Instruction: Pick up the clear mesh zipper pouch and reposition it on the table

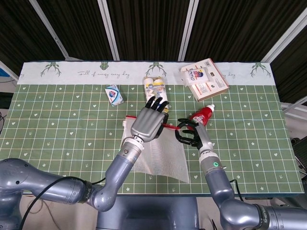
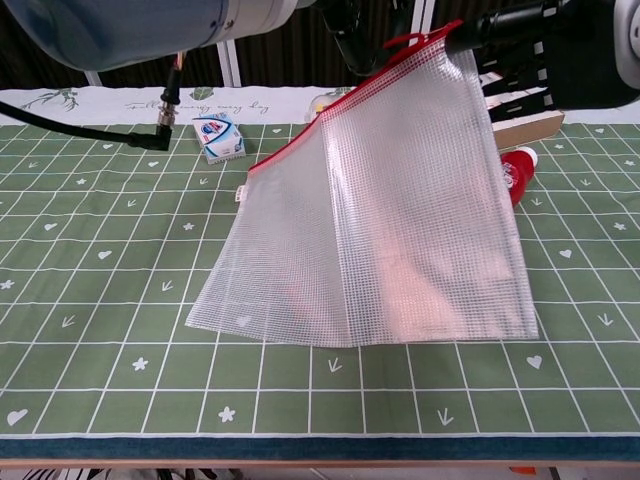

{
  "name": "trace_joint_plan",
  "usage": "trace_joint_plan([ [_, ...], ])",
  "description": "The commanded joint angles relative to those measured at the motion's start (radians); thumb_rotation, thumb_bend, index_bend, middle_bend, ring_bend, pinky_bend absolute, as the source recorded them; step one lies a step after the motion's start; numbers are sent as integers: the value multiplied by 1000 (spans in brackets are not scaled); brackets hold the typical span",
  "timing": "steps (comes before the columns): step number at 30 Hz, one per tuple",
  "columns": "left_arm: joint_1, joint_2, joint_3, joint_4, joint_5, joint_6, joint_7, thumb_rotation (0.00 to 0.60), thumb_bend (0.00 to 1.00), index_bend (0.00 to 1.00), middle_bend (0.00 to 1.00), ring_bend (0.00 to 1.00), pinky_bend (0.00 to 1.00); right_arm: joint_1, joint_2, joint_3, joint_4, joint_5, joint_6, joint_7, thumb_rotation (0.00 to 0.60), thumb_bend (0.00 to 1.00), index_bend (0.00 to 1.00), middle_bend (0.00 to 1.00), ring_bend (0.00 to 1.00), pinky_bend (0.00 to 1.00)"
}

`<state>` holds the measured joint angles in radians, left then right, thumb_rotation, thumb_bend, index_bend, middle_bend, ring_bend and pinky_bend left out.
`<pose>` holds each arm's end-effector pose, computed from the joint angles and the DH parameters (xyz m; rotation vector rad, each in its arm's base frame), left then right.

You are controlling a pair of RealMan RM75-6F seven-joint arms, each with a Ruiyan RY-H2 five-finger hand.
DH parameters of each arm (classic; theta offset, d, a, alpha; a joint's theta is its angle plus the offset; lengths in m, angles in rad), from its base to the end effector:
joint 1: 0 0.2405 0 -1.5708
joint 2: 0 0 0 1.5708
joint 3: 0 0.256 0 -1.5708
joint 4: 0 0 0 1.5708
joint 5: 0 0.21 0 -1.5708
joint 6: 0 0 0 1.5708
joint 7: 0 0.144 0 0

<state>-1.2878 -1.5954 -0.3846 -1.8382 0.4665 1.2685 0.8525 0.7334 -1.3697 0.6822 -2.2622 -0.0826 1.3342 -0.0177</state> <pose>0.0703 0.3347 0.0001 -1.8901 -0.8322 -1.0570 -0.0594 -0.3005 0.0787 0.7233 -2.2030 1.2891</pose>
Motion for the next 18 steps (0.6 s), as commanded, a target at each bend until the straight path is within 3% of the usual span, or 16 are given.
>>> trace_joint_plan([
  [1, 3, 2, 3, 2, 2, -2, -3, 600, 495, 578, 123, 0, 0, -2, 1, 9, -3, 0, -1, 16, 600, 524, 617, 238, 0, 227],
  [18, 22, 26, 10, 3, 6, -11, -20, 600, 495, 578, 122, 0, 0, -11, 14, 48, -17, 4, 3, 86, 600, 530, 636, 254, 0, 227],
])
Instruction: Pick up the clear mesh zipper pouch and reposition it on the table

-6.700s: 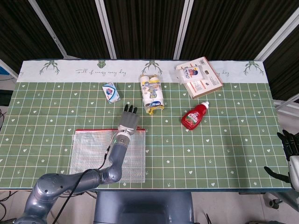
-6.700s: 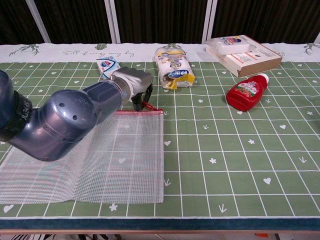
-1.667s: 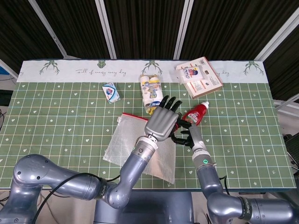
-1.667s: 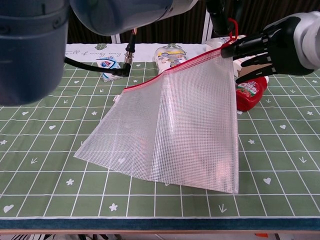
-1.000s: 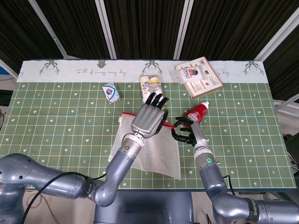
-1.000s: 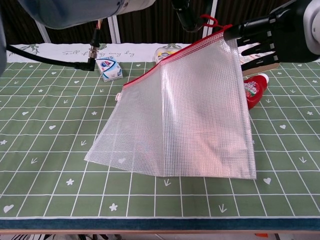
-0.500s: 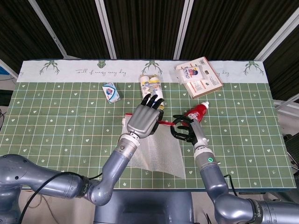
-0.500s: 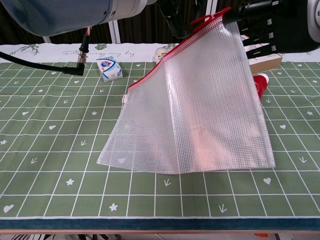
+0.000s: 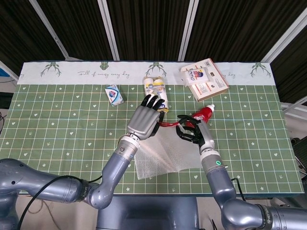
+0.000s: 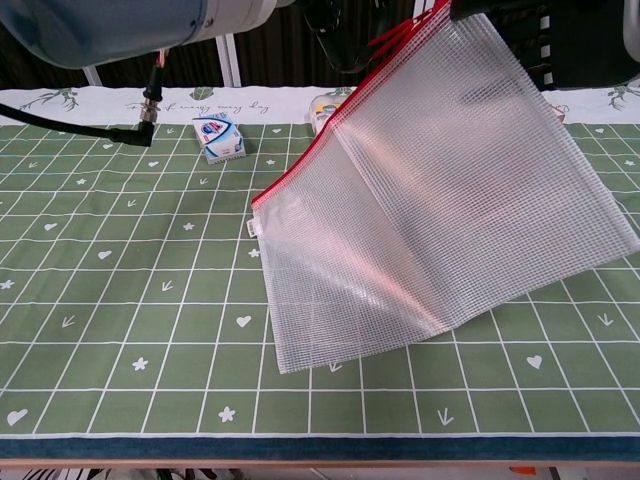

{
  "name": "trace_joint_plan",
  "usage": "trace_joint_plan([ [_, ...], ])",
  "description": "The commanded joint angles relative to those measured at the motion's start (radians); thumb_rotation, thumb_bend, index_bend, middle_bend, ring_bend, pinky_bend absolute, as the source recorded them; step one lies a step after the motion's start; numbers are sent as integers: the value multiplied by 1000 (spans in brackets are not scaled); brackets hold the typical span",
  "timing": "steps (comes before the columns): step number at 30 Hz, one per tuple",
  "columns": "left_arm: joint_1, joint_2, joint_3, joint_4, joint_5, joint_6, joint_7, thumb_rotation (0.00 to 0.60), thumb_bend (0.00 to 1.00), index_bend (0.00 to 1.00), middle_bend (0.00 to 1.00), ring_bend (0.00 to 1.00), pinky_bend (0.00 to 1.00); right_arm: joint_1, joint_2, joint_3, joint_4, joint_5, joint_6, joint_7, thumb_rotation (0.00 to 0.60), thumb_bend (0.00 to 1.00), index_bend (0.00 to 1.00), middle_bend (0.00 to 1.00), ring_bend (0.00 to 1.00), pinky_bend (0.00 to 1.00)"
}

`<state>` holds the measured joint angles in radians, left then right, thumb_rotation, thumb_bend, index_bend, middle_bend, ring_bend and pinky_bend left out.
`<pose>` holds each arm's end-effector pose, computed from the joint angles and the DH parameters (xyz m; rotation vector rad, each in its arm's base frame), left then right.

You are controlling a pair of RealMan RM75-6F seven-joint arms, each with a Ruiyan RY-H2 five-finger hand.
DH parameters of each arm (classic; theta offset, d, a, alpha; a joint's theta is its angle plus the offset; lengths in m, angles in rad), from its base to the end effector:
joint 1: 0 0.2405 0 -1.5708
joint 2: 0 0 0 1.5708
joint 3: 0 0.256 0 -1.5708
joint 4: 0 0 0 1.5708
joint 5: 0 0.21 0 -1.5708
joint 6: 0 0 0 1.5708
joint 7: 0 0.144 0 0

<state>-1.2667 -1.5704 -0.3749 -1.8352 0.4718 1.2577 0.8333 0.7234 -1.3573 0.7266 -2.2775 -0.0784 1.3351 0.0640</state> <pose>0.0601 0.3411 0.0053 -1.8713 -0.8409 -1.0461 -0.0542 -0.3034 0.0893 0.6213 -2.2509 1.3776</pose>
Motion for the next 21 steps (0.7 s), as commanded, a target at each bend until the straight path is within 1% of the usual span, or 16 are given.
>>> trace_joint_plan([
  [1, 2, 3, 0, -1, 1, -1, -1, 600, 495, 578, 122, 0, 0, -1, 3, 6, -2, 0, 3, 7, 600, 531, 637, 255, 0, 229],
  [8, 14, 19, 7, -7, 2, -1, -8, 600, 495, 578, 122, 0, 0, -3, 12, 22, -4, -3, 16, 26, 600, 533, 640, 257, 0, 233],
  [14, 39, 48, 14, -35, 10, 6, -25, 600, 495, 578, 122, 0, 0, -6, 27, 31, 4, -6, 33, 26, 600, 533, 640, 257, 0, 233],
  [17, 81, 105, 33, -85, 37, 17, -47, 600, 495, 577, 122, 0, 0, -19, 59, 48, 11, -8, 32, 22, 600, 534, 640, 257, 0, 233],
  [21, 107, 144, 46, -113, 60, 10, -67, 600, 495, 577, 122, 0, 0, -27, 79, 56, 15, -2, 21, 21, 600, 534, 640, 257, 0, 233],
])
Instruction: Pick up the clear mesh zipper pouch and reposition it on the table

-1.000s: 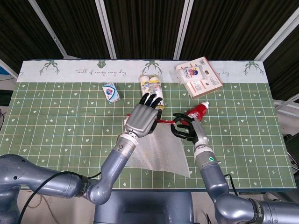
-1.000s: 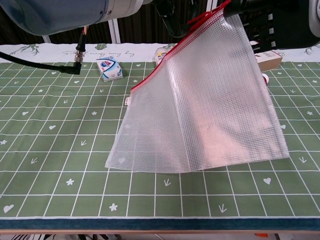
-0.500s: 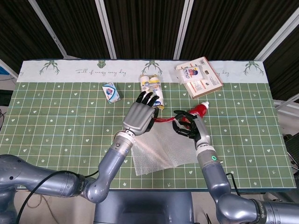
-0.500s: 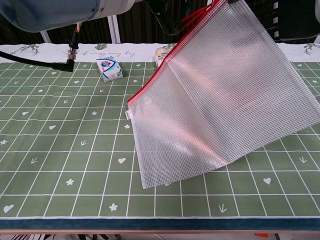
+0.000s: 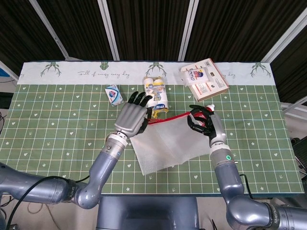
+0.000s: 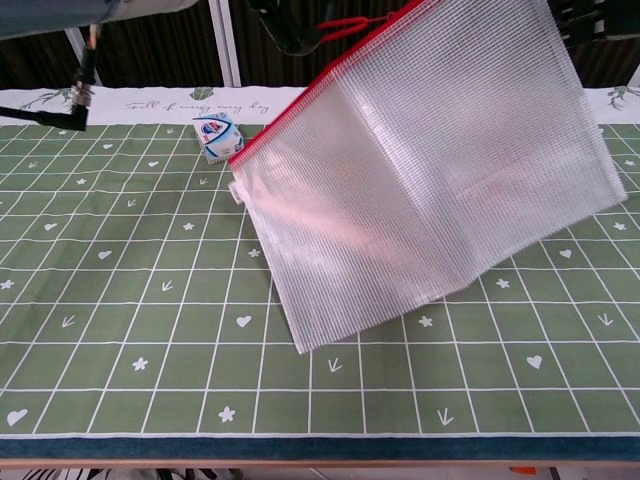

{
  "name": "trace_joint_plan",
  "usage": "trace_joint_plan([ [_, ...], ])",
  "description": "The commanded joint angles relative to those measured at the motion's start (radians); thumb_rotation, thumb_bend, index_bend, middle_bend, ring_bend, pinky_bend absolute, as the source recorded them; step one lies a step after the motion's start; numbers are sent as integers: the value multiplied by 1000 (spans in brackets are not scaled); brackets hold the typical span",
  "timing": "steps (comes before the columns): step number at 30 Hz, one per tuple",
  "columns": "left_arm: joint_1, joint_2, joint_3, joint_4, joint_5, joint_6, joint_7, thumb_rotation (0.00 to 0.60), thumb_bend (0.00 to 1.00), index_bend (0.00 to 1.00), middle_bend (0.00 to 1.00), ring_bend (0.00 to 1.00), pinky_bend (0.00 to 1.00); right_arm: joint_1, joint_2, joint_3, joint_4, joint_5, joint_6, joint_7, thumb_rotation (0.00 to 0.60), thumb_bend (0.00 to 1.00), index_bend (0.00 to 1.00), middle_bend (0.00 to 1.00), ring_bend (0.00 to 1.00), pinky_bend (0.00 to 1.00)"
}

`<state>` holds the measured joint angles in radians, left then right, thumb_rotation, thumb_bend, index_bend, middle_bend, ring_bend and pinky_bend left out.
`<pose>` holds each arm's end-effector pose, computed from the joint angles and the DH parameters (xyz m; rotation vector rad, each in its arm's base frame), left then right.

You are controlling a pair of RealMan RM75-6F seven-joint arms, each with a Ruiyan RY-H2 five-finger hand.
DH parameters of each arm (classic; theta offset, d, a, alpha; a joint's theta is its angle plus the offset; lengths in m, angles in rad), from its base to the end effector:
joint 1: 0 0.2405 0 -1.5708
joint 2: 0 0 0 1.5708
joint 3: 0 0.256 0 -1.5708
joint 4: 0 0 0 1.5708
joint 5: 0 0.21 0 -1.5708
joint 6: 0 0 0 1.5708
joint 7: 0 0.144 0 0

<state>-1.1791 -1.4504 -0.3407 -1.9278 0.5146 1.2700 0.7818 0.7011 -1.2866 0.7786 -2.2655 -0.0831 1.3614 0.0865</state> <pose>0.0279 0.3433 0.0359 -1.8194 -0.8589 -1.0374 -0.0647 -0.3175 0.1200 0.5431 -2.1432 1.4653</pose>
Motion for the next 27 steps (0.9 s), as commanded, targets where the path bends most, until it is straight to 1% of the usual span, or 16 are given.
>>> trace_joint_plan([
  [1, 28, 37, 16, -30, 24, -4, -21, 600, 495, 577, 122, 0, 0, -7, 15, 6, 5, 4, -9, -2, 600, 534, 640, 257, 0, 234],
  [8, 91, 117, 47, -94, 77, -8, -71, 600, 495, 577, 122, 0, 0, -25, 49, 7, 13, 2, -28, -1, 600, 533, 640, 257, 0, 234],
  [12, 142, 183, 75, -136, 123, -12, -112, 600, 495, 577, 122, 0, 0, -35, 65, -1, 13, -6, -33, 0, 600, 533, 640, 257, 0, 234],
  [19, 185, 236, 94, -151, 169, -26, -154, 600, 495, 577, 122, 0, 0, -46, 82, -4, 12, -12, -34, 8, 600, 534, 640, 257, 0, 233],
  [23, 229, 277, 119, -150, 190, -32, -193, 600, 495, 577, 122, 0, 0, -52, 100, -2, 15, -12, -36, 10, 600, 534, 640, 257, 0, 233],
  [27, 254, 294, 130, -144, 213, -45, -224, 600, 495, 576, 122, 0, 0, -54, 110, -2, 15, -11, -43, 15, 600, 533, 640, 257, 0, 233],
])
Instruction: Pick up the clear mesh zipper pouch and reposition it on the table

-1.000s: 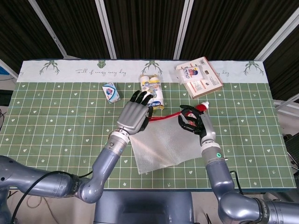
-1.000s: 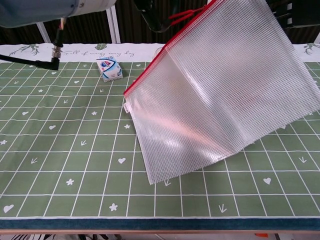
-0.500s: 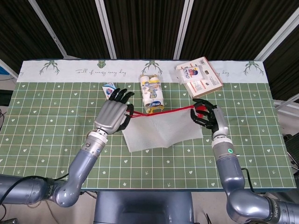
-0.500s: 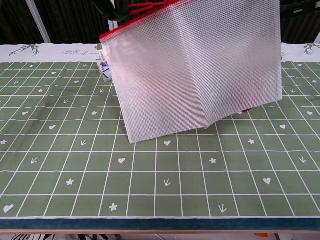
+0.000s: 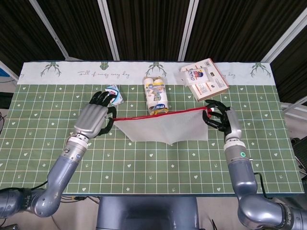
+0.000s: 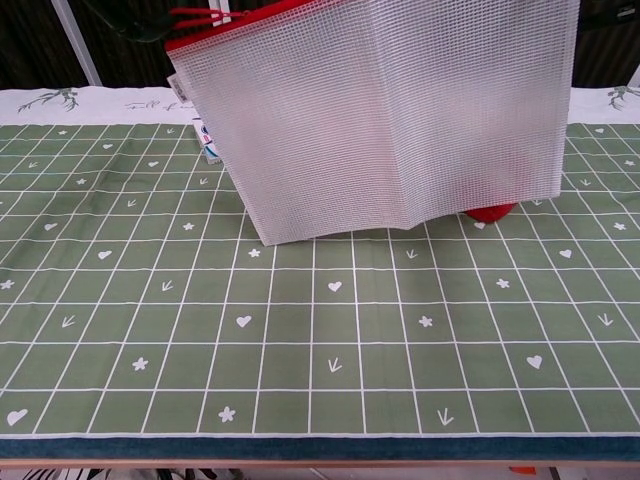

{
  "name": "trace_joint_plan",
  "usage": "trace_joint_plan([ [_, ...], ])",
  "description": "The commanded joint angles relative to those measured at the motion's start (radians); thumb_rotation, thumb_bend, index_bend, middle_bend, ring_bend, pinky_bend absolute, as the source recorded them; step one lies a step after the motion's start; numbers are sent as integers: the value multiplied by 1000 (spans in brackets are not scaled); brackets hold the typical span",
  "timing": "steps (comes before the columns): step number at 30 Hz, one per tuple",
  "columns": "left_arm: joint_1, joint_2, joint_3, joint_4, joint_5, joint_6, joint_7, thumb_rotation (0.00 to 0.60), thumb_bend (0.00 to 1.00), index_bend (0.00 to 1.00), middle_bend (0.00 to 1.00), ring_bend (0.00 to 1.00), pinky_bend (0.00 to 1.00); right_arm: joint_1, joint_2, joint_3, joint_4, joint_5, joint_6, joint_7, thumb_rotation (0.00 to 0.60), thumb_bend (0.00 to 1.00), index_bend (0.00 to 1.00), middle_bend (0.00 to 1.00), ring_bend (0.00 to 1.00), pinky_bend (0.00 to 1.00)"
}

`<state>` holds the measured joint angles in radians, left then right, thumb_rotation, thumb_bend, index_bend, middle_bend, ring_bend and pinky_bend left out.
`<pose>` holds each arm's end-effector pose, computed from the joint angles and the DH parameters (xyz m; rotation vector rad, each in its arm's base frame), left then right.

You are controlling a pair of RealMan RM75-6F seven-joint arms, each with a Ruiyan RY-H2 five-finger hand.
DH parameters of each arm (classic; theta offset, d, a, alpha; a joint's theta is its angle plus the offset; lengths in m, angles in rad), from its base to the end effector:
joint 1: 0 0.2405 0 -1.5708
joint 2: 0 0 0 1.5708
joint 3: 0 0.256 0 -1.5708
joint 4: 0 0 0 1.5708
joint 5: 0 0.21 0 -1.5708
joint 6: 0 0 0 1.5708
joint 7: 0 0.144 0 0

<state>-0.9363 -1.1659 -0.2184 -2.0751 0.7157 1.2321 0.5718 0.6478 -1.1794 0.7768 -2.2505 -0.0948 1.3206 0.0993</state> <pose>-0.0606 0.3298 0.0984 -1.7356 -0.9191 -0.9991 -0.0886 -0.3236 0.1455 0.5281 -2.0418 1.4669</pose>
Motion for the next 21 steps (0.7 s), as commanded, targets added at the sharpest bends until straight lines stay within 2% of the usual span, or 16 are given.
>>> trace_joint_plan([
  [1, 14, 11, 8, 4, 15, -8, -17, 600, 495, 576, 122, 0, 0, -1, 4, 0, 0, 1, -2, 2, 600, 533, 640, 257, 0, 234],
  [21, 88, 75, 32, -12, 80, -20, -65, 600, 495, 575, 120, 0, 0, -13, 37, -6, 7, 1, -17, 31, 600, 535, 640, 257, 0, 233],
])
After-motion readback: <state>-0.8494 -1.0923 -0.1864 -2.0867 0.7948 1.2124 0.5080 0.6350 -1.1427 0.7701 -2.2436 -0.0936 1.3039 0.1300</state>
